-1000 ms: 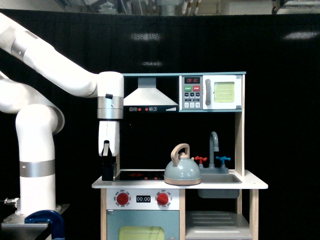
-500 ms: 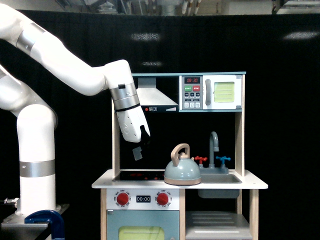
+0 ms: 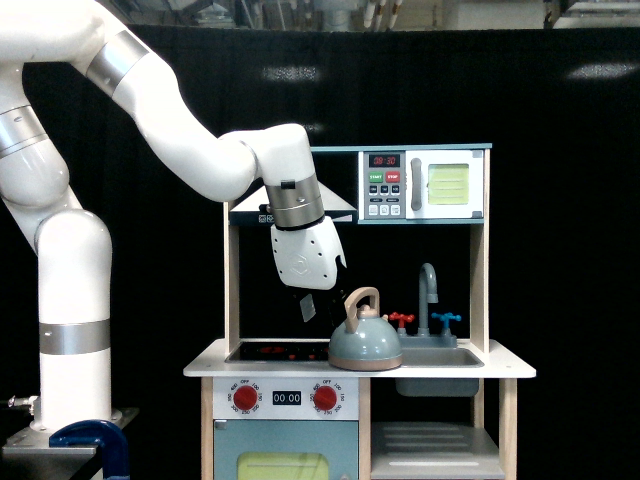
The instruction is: Place the teapot on the stove
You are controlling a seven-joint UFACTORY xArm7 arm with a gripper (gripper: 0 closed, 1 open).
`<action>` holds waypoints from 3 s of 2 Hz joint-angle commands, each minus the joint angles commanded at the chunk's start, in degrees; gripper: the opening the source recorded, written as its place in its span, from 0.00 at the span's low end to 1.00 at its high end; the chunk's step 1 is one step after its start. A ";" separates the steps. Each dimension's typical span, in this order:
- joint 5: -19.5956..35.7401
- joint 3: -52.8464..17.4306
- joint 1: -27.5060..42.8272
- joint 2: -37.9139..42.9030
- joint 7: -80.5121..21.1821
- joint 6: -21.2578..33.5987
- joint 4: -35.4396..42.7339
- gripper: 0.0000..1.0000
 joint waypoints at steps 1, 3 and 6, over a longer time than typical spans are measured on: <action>11.27 -7.37 9.68 3.38 -13.49 1.12 2.68 1.00; 24.28 -7.51 16.24 6.03 -11.08 -7.20 3.59 1.00; 28.05 -3.55 17.61 7.48 -9.84 -9.76 3.39 0.00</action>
